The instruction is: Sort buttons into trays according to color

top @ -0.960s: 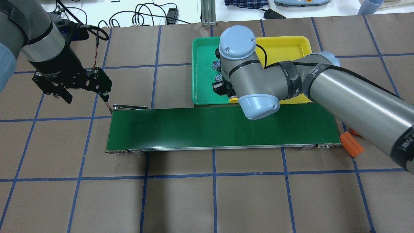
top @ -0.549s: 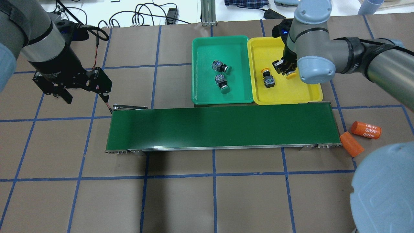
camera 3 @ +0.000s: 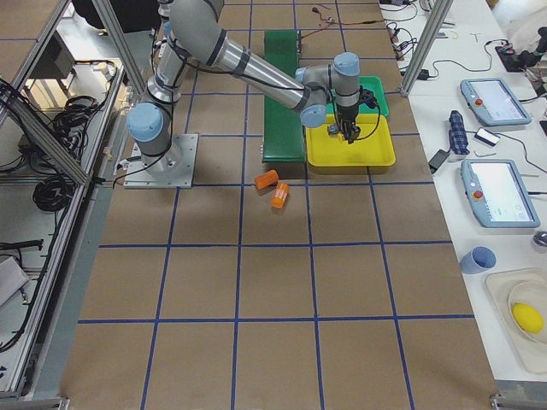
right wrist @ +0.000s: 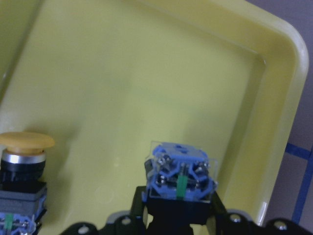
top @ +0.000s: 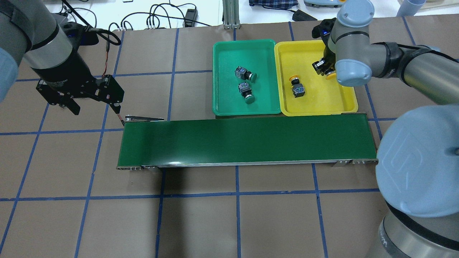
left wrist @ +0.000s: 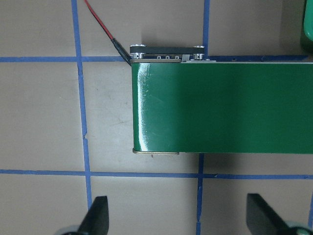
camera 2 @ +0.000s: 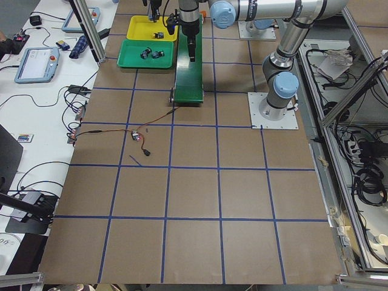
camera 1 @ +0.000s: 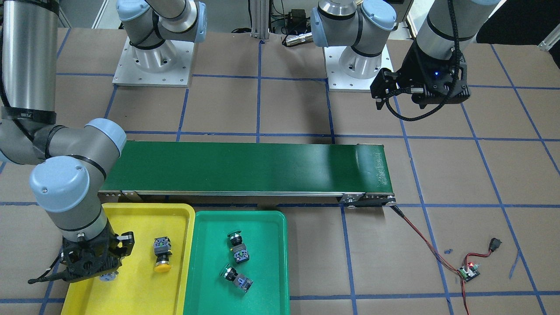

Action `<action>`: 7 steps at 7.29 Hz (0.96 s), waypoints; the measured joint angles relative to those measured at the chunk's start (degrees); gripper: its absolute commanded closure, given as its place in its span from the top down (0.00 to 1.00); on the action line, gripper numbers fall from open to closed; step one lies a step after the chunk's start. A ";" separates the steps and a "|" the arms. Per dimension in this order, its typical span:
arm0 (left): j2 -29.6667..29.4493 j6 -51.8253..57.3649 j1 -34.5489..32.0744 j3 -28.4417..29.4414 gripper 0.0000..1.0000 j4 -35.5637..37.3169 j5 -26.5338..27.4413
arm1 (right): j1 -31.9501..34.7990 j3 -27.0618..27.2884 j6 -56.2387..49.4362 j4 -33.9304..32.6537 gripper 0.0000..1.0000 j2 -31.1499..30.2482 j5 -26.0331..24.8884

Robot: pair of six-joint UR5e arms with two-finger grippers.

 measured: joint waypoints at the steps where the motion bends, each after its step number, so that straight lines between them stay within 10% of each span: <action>1: -0.02 0.00 -0.01 0.00 1.00 0.00 0.00 | 0.00 -0.31 -0.10 -0.26 1.00 0.17 0.06; 4: -0.03 -0.02 -0.03 0.00 1.00 0.00 -0.02 | 0.29 -0.23 0.11 4.39 1.00 -4.65 0.20; 7: -0.01 -0.01 -0.03 0.00 1.00 0.00 -0.07 | 1.83 0.90 4.47 24.86 1.00 -19.46 2.67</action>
